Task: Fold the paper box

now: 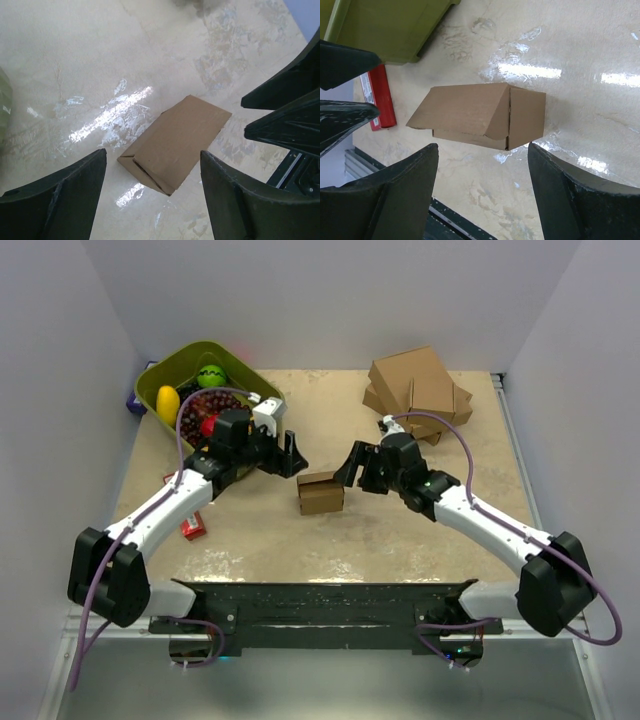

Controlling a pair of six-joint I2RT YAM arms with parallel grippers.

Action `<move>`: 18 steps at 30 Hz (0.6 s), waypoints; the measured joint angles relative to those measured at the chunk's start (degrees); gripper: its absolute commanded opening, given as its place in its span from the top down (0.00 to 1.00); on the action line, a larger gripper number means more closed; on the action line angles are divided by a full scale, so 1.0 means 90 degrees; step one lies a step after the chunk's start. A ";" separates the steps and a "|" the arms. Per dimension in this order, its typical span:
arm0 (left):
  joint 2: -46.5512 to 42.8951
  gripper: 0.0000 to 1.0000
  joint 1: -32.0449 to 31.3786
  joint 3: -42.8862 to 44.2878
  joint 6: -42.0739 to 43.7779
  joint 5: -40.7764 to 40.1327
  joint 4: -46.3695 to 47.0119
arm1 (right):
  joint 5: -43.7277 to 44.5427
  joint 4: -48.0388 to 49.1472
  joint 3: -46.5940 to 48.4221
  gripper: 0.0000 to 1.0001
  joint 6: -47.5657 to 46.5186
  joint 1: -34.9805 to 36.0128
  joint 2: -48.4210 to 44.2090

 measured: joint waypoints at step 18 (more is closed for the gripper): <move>-0.0291 0.23 0.0000 -0.0843 -0.0505 0.0007 0.0279 | 0.0073 0.0189 0.0002 0.28 0.0141 0.0000 0.0512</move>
